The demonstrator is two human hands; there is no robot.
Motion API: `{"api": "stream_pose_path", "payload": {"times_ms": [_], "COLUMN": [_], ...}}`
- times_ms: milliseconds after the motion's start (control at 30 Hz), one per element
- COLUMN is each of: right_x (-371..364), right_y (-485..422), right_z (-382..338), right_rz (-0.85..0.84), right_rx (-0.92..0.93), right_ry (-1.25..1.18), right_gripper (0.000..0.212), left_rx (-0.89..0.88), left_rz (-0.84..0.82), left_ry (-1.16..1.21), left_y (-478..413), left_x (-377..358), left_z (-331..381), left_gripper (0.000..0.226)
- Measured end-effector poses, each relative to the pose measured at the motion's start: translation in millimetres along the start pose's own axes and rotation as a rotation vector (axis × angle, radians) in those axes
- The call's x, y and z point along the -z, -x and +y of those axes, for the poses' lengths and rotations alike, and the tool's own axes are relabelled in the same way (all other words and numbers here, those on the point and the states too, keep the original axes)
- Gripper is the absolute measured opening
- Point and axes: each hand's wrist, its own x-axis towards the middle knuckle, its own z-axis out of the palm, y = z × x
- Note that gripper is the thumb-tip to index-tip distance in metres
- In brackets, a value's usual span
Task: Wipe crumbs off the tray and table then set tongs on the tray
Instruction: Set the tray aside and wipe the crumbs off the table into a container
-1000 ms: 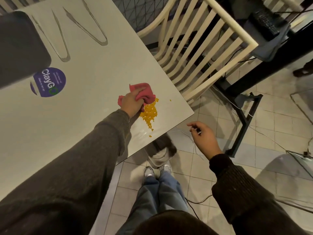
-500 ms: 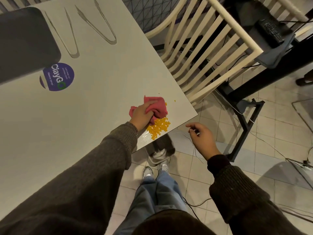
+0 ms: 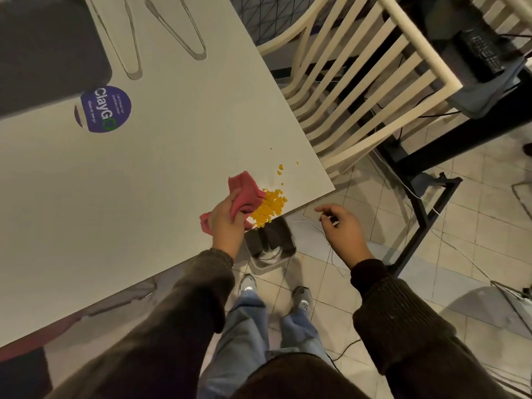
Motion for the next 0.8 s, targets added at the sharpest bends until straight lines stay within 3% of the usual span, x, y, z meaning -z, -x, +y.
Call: {"api": "stream_pose_path", "payload": {"times_ms": [167,400,600,800], "right_x": [13.2,34.7,42.4,42.4], "right_y": [-2.6,-8.7,-11.9,-16.1], "right_z": [13.7,29.4,33.0,25.1], "right_rz": [-0.037,-0.072,-0.097,-0.124], "right_rx": [0.026,0.058,0.068,0.107], "right_ry": [-0.005,-0.017,-0.044,-0.029], "right_gripper": [0.022,0.023,0.025,0.023], "left_rx": [0.008,0.007,0.126,0.077], "left_rz": [0.093,0.159,0.204,0.271], "left_ry": [-0.006,0.048,0.320,0.435], "left_y": [16.5,40.6,67.5,73.2], "left_x": [-30.4,-55.1,-63.3,-25.1], "left_z": [-5.6,-8.4,-3.4,16.2], "left_gripper": [0.059,0.057,0.045,0.040]}}
